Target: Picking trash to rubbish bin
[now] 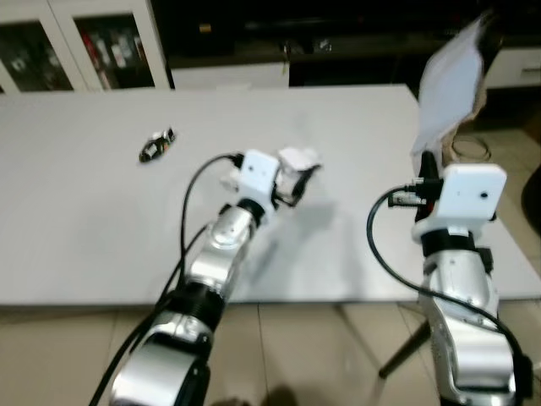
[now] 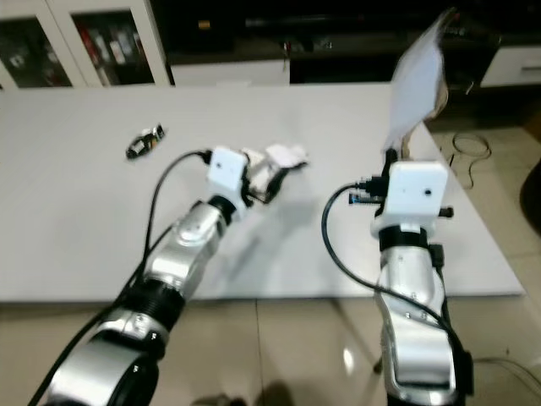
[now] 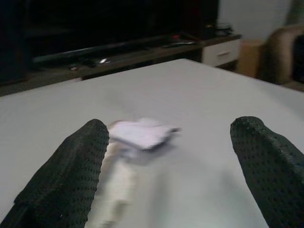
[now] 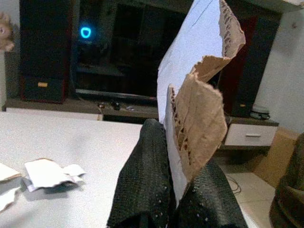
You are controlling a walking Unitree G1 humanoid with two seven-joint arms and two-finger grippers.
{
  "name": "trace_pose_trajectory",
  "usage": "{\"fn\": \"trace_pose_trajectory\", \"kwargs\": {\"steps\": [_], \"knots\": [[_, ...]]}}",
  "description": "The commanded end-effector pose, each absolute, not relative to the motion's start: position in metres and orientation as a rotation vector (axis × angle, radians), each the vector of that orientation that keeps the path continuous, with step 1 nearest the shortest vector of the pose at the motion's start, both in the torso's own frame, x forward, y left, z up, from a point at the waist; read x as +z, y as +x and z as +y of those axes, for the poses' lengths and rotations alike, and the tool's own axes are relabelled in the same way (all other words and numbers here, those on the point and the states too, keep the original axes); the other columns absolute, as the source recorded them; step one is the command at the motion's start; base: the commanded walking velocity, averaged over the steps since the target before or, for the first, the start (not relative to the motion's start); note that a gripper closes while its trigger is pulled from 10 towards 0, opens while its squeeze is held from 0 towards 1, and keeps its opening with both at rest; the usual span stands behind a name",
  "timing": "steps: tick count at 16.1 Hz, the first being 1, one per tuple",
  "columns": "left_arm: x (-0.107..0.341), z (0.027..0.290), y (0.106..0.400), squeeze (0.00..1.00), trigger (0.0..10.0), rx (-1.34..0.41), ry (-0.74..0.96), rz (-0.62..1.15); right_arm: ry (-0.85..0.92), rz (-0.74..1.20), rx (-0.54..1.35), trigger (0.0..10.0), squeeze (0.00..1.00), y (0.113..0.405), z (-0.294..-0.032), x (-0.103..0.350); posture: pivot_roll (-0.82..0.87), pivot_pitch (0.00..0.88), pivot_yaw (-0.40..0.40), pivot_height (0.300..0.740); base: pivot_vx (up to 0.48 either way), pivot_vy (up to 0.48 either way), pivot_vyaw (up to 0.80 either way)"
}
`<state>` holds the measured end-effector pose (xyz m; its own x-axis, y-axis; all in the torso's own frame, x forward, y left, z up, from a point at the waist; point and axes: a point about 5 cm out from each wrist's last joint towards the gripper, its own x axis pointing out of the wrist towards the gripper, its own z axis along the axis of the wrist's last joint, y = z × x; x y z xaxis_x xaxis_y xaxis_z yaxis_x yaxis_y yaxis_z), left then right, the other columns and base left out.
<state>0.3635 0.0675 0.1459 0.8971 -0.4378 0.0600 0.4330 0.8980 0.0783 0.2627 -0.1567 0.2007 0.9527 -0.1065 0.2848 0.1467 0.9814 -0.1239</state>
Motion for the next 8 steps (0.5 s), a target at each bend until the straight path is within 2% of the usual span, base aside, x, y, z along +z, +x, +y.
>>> {"fn": "trace_pose_trajectory", "kwargs": {"steps": [1,6,8], "knots": [[0.1429,0.07,0.364,0.0,10.0,-0.422,0.06,-0.059,-0.155,-0.3,-0.119,10.0,0.0,0.2628,-0.1552,0.2057,0.06,0.081,0.003,0.74,0.0,0.0,0.0],[0.1436,0.0698,0.3636,0.0,10.0,-0.423,0.082,-0.069,-0.16,-0.298,-0.113,10.0,0.0,0.2634,-0.1547,0.2058,0.06,0.085,-0.001,0.74,0.0,0.0,0.0],[0.1434,0.0697,0.3638,0.0,10.0,-0.421,0.078,-0.064,-0.161,-0.298,-0.111,10.0,0.0,0.2633,-0.1538,0.2059,0.06,0.085,0.001,0.74,0.0,-0.48,0.0]]}}
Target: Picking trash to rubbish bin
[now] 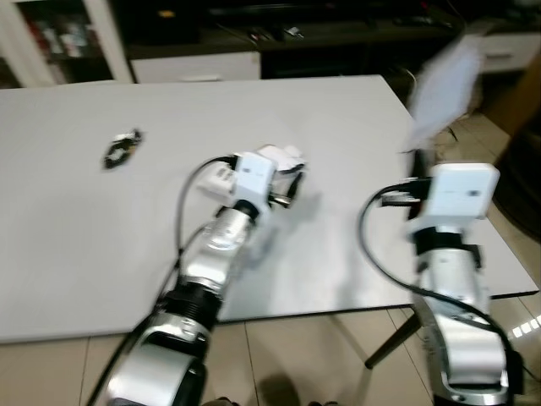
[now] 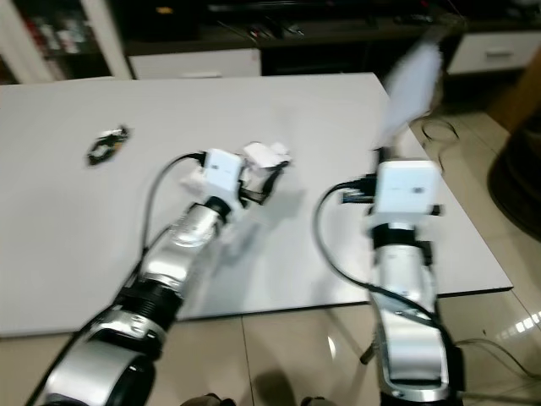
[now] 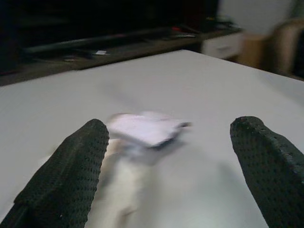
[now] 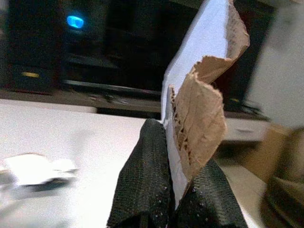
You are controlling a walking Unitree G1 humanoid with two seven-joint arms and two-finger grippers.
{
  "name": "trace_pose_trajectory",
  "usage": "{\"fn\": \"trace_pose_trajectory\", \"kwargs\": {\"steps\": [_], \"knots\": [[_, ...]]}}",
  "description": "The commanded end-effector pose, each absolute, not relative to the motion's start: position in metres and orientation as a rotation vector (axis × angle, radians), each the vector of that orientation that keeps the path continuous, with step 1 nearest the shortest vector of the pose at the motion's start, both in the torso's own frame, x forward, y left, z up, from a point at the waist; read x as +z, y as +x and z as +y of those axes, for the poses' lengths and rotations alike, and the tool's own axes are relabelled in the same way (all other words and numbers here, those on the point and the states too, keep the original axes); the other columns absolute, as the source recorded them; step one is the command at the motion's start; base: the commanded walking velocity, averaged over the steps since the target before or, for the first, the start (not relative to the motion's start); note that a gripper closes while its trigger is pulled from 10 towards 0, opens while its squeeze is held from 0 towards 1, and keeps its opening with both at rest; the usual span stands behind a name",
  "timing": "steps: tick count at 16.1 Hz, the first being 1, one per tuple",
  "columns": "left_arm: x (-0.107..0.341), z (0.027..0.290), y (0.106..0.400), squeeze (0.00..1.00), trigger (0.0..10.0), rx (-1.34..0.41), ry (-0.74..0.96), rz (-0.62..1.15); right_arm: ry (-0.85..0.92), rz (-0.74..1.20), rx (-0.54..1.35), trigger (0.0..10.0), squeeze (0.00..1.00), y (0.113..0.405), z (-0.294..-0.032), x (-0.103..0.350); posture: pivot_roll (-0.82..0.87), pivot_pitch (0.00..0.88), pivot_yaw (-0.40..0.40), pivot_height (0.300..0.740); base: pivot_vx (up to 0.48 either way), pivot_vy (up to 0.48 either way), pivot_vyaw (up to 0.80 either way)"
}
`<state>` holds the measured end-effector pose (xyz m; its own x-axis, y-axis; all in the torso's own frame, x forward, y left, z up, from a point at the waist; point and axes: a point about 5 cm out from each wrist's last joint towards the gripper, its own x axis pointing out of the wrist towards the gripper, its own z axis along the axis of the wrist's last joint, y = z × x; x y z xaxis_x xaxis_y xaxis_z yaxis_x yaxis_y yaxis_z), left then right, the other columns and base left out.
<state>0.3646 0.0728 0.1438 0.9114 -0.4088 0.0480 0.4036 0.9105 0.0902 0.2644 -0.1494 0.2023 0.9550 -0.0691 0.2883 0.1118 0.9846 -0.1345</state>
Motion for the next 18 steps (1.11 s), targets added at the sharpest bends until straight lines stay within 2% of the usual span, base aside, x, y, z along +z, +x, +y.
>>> {"fn": "trace_pose_trajectory", "kwargs": {"steps": [1,8,18], "knots": [[0.1431,0.0696,0.3638,0.0,10.0,-0.421,0.077,-0.061,-0.161,-0.297,-0.11,10.0,0.0,0.2632,-0.1534,0.2059,0.06,0.086,0.001,0.74,0.0,-0.48,0.0],[0.1411,0.0695,0.3634,0.0,10.0,-0.419,0.077,-0.049,-0.166,-0.291,-0.1,10.0,0.0,0.2625,-0.1506,0.2048,0.05,0.091,0.002,0.74,0.0,-0.48,0.0],[0.1358,0.0728,0.363,0.0,10.0,-0.395,0.04,-0.018,-0.17,-0.27,-0.086,10.0,0.0,0.2607,-0.149,0.201,0.05,0.099,-0.003,0.74,0.0,0.0,0.0]]}}
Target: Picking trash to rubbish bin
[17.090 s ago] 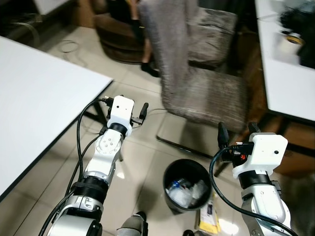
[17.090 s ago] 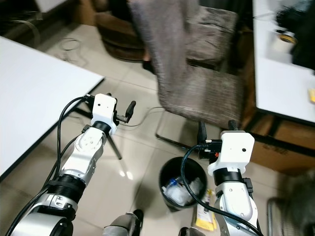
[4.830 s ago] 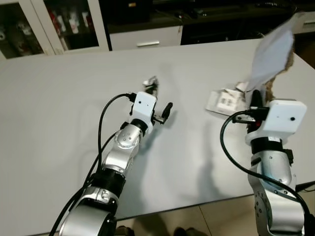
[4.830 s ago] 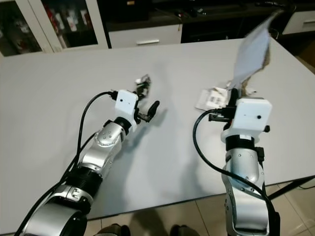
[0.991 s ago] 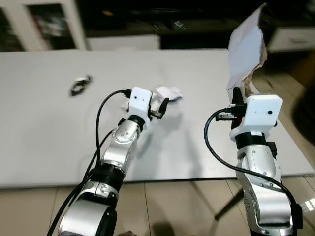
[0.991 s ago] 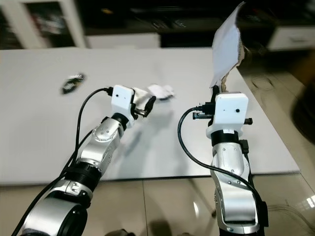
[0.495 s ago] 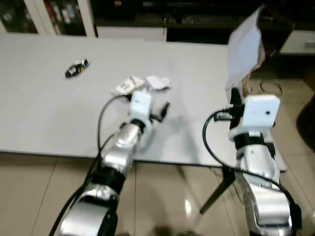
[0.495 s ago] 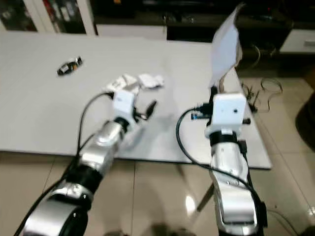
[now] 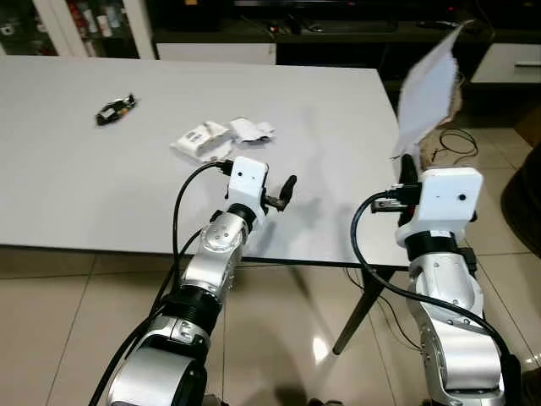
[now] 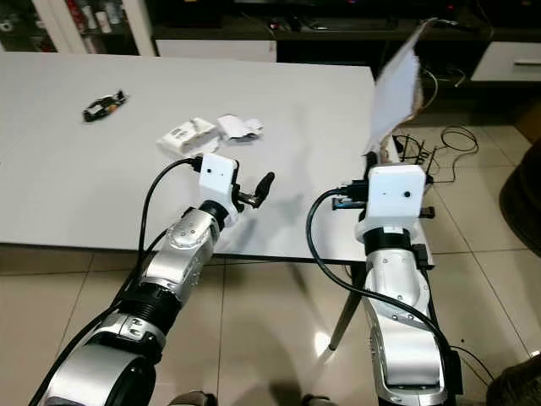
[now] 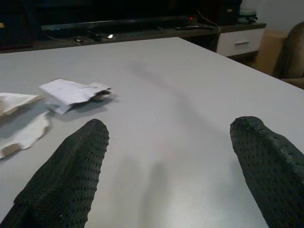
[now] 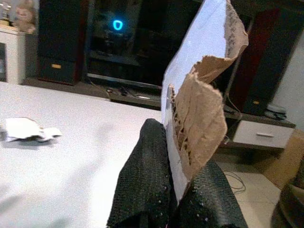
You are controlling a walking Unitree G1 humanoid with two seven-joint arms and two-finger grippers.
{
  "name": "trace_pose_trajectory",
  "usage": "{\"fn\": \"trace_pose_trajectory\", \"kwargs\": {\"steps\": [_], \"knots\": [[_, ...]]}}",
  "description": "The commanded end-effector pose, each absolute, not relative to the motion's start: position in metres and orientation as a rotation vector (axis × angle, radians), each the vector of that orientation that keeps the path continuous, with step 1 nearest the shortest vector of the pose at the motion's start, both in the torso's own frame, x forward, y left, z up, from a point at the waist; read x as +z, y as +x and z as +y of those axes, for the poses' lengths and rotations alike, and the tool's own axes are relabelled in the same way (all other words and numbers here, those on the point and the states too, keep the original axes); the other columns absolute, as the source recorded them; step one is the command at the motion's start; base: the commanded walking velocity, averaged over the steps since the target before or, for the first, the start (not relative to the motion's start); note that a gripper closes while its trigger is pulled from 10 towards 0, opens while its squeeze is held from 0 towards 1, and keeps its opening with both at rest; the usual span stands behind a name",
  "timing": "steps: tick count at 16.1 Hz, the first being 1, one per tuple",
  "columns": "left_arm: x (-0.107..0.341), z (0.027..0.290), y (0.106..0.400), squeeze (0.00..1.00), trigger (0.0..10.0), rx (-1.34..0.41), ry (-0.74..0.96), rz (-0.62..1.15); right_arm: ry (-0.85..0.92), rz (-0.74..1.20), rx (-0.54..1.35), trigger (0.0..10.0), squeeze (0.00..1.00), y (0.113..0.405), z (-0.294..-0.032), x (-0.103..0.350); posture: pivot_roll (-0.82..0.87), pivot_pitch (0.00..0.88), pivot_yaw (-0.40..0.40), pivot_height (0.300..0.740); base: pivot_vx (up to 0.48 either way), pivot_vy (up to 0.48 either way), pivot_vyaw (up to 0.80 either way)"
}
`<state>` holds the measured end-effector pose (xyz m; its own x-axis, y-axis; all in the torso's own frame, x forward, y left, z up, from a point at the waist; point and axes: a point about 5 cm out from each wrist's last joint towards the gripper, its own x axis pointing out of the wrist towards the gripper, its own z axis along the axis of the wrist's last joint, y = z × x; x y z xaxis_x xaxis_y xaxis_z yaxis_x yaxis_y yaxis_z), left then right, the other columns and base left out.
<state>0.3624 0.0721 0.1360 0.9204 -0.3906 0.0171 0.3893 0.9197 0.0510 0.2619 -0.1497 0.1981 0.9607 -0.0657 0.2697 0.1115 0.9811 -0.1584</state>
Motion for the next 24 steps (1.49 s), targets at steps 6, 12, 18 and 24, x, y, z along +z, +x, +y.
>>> {"fn": "trace_pose_trajectory", "kwargs": {"steps": [6,12,18,24], "knots": [[0.137,0.081,0.371,0.0,10.0,-0.346,0.043,0.001,-0.187,-0.276,-0.073,10.0,0.0,0.261,-0.148,0.202,0.04,0.092,-0.004,0.74,0.0,0.0,0.13],[0.14,0.086,0.373,0.0,10.0,-0.347,0.057,-0.022,-0.169,-0.277,-0.069,10.0,0.0,0.261,-0.147,0.202,0.05,0.094,-0.003,0.74,0.177,0.0,0.27],[0.14,0.085,0.373,0.0,10.0,-0.353,0.059,-0.027,-0.171,-0.275,-0.073,10.0,0.0,0.26,-0.147,0.201,0.05,0.097,-0.003,0.74,0.444,0.0,0.0],[0.14,0.083,0.374,0.0,10.0,-0.358,0.064,-0.027,-0.167,-0.267,-0.08,10.0,0.0,0.257,-0.147,0.2,0.04,0.11,0.003,0.74,0.444,0.0,0.0]]}}
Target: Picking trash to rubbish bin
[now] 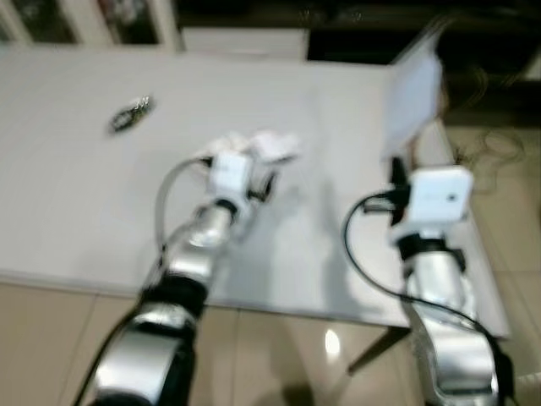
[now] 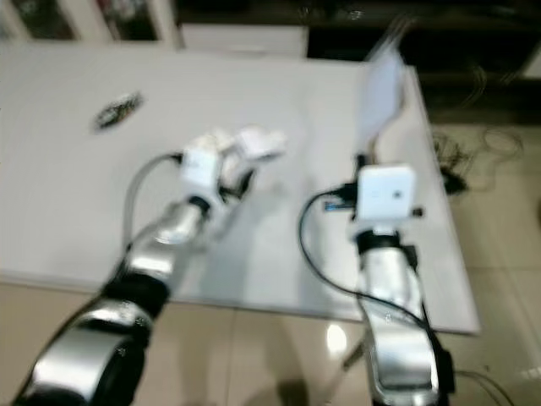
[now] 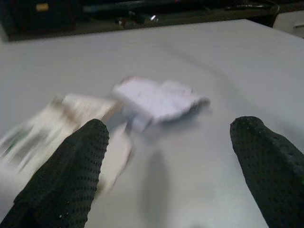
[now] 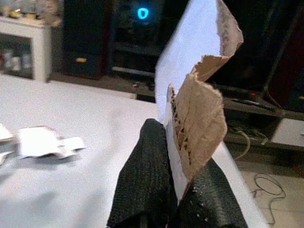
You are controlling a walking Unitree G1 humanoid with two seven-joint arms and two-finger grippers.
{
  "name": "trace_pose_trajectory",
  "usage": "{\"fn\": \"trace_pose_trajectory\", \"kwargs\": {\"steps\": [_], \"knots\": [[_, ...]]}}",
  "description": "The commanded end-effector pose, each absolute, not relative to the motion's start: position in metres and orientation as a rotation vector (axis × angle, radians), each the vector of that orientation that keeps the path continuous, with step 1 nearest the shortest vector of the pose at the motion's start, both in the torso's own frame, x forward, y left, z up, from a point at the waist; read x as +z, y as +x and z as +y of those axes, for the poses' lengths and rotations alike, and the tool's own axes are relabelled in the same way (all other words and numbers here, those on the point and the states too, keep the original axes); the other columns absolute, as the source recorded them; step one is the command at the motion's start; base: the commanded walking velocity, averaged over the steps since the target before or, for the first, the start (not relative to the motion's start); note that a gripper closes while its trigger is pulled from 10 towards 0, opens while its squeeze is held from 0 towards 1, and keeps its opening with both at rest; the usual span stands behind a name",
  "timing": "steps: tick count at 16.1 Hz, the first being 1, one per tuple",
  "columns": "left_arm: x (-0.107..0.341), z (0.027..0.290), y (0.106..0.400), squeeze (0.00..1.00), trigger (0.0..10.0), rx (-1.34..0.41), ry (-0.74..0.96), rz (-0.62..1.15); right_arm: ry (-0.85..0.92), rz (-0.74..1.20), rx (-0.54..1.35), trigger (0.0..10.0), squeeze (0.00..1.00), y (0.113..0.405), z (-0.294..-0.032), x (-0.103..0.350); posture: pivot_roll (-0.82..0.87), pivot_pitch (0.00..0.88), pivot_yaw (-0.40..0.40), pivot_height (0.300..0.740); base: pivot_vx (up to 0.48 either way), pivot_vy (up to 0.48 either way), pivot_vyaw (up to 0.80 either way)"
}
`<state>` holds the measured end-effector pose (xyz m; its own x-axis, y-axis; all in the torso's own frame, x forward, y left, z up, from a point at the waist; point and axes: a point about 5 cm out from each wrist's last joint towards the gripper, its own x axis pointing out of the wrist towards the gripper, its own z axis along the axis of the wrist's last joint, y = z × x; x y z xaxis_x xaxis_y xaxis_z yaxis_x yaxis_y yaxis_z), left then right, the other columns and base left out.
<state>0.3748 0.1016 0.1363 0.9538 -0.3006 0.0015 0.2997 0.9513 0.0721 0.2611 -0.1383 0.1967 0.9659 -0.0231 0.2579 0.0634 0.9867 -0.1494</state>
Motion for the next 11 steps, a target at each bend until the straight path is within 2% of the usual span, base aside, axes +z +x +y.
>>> {"fn": "trace_pose_trajectory", "kwargs": {"steps": [1,4,11], "knots": [[0.1389,0.0833,0.3733,0.0,10.0,-0.358,0.065,-0.025,-0.167,-0.265,-0.081,10.0,0.0,0.2572,-0.1474,0.1992,0.04,0.11,0.003,0.74,0.416,0.0,0.0],[0.1358,0.0828,0.372,0.0,10.0,-0.351,0.062,-0.015,-0.165,-0.258,-0.085,10.0,0.0,0.2557,-0.148,0.1975,0.03,0.112,0.004,0.74,0.36,0.0,0.0],[0.1373,0.0862,0.3745,0.0,10.0,-0.308,0.071,-0.016,-0.162,-0.255,-0.097,10.0,0.0,0.254,-0.1489,0.1968,0.03,0.113,0.014,0.74,0.0,0.0,0.0]]}}
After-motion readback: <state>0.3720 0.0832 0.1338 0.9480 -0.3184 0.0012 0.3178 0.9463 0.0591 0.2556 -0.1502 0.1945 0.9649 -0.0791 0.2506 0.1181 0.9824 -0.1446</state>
